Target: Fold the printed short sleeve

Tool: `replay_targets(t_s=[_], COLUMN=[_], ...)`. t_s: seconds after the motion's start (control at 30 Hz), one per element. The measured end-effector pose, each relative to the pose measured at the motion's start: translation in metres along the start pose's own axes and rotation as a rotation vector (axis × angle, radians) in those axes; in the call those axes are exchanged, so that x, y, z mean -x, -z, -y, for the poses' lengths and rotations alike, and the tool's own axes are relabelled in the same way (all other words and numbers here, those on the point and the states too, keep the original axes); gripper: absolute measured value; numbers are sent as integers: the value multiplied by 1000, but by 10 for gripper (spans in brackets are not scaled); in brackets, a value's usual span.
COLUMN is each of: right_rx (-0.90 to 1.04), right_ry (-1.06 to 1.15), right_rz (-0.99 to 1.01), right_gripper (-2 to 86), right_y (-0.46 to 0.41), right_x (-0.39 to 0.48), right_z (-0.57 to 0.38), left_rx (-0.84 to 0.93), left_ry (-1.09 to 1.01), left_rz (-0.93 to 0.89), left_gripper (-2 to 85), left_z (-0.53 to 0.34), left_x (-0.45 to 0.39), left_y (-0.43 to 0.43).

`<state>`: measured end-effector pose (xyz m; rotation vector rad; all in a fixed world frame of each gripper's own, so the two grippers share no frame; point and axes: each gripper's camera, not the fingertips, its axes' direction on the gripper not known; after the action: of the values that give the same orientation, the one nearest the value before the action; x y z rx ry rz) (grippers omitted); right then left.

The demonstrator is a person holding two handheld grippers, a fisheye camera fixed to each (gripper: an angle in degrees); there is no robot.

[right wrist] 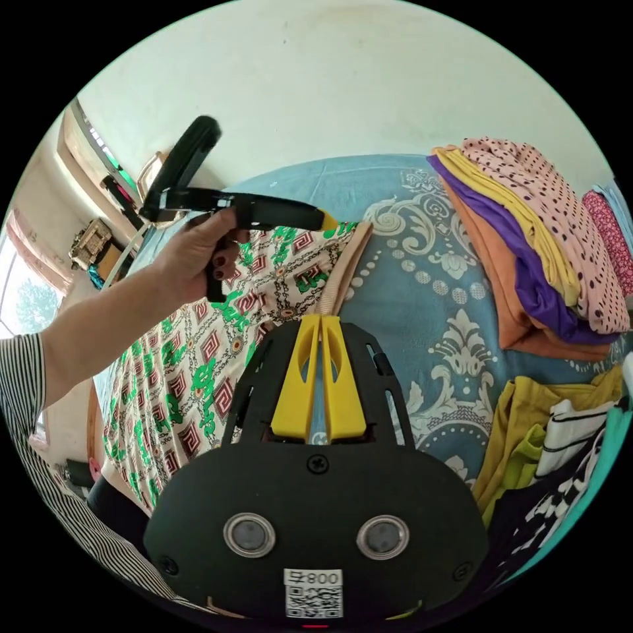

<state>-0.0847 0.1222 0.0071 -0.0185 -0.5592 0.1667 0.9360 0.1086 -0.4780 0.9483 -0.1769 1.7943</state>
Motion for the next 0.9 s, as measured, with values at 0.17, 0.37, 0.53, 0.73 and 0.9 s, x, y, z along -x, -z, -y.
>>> replay_targets(t_s=[0.17,0.37,0.53,0.73,0.9], right_rx=[-85,-178,-12,15,71], right_ry=[-45,66,196,256,242], right_rz=[12,5,-5,10,214], right_gripper=[1,1,1,2,1], right_y=[6,6,-36,-86,-142], right_x=[1,37,87,133,154], right_z=[-2,6,50,128,174], left_rx=[-104,-182,-192,-199,-196], left_ry=[203,498,591,629,599], left_rz=[153,263,305,291,272], left_gripper=[19,10,4,3,2], left_z=[-75,-171,-197,-191,-176], left_x=[62,142,188,225,239], left_y=[129,255,310,351,378])
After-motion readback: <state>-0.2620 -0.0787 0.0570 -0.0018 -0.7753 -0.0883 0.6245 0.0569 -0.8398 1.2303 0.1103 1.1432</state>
